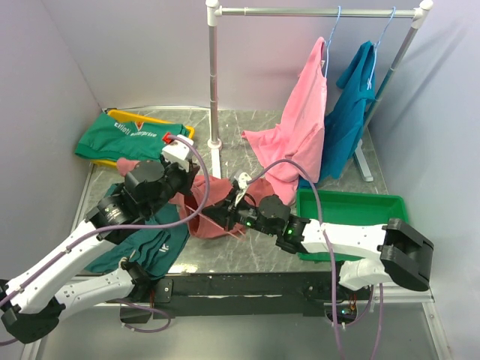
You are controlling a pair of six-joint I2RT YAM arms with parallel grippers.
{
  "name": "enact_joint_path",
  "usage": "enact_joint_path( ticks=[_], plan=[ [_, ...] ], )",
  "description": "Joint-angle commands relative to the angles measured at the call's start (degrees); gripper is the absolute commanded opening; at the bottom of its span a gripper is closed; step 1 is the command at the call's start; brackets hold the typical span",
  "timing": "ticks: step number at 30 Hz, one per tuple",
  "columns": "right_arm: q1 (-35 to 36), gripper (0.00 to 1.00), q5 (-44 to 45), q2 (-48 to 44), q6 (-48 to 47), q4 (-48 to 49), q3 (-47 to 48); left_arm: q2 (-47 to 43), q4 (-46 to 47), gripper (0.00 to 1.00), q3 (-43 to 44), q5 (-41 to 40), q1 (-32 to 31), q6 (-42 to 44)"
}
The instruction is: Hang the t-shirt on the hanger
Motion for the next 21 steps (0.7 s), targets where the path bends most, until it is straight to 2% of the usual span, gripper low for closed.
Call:
enact_joint_path(
  ticks=[1, 2, 4, 5, 10, 12, 15, 17, 21],
  plan=[
    [-0.07, 0.14, 2.77, -3.08, 0.81, 1.26, 2.58, -0.09, 7.31, 0.01, 0.67, -3.47, -0.02, 0.72],
    [-0.07, 0.33, 3.91, -3.78, 1.6, -0.58, 2.85, 0.17, 8.1, 0.01, 0.67, -4.0, -0.02, 1.51],
    [-0.16, 0.48, 9.44, -7.2, 2.22, -5.51, 2.41, 1.13, 8.19, 0.01, 0.93, -6.2, -0.02, 2.21],
    [-0.85, 0.6, 11.29, -8.78, 3.79, -6.91, 1.8, 1.31, 8.11, 0.01, 1.1, -7.86, -0.02, 2.74],
    [-3.67, 0.73, 20.68, -22.84, 11.7, -16.93, -4.96, 3.68, 9.95, 0.01, 0.67, -12.79, 0.07, 1.69],
    [-3.41, 0.73, 21.85, -26.7, 12.5, -21.14, -6.63, 5.52, 9.86, 0.01, 0.75, -14.46, 0.07, 1.25],
    [-1.4, 0.7, 22.72, -29.1, 15.75, -21.26, -9.71, 7.55, 9.33, 0.01, 1.11, -16.31, 0.16, 0.29],
    [3.26, 0.67, 27.53, -28.49, 17.33, -19.51, -10.6, 8.25, 10.03, 0.01, 0.58, -17.01, 0.5, -0.76],
    [12.04, 0.6, 35.1, -21.21, 19.62, -13.88, -11.3, 10.01, 9.78, 0.01, 0.93, -16.14, 2.35, -2.44]
  ],
)
